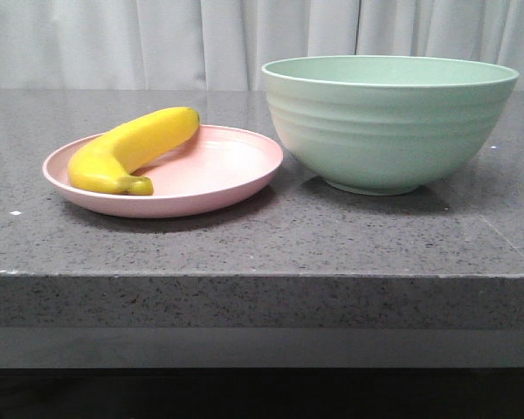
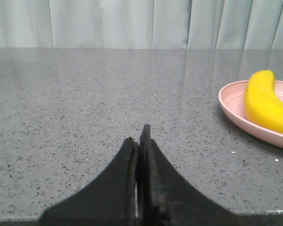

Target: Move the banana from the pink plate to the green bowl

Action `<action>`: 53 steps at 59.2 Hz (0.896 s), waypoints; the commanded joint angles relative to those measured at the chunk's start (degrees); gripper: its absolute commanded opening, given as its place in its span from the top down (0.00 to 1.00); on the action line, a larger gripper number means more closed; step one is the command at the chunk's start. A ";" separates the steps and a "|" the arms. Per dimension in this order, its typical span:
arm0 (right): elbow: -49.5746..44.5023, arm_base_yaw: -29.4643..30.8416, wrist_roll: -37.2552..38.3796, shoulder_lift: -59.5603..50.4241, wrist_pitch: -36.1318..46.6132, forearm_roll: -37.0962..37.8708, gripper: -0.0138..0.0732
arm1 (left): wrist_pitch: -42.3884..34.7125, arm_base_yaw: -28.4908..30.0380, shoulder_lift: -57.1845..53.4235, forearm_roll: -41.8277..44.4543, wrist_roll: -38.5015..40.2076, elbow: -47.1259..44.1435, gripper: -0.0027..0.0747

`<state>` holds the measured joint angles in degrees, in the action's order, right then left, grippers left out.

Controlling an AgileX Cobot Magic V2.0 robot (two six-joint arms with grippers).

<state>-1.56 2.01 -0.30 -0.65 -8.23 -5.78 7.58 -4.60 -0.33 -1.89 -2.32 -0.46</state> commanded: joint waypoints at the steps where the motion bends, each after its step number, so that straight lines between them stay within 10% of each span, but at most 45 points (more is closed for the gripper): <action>1: 0.00 0.19 -0.40 -1.23 4.88 -0.05 0.91 | -6.70 0.03 -0.97 -0.36 0.07 -0.11 0.99; 53: 36.70 0.19 -0.45 22.24 -7.66 0.05 0.91 | 3.36 0.03 28.04 0.30 0.30 34.20 0.99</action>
<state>32.89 2.01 -0.30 20.14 -20.22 -5.78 15.26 -4.60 26.69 -1.47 -2.32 31.43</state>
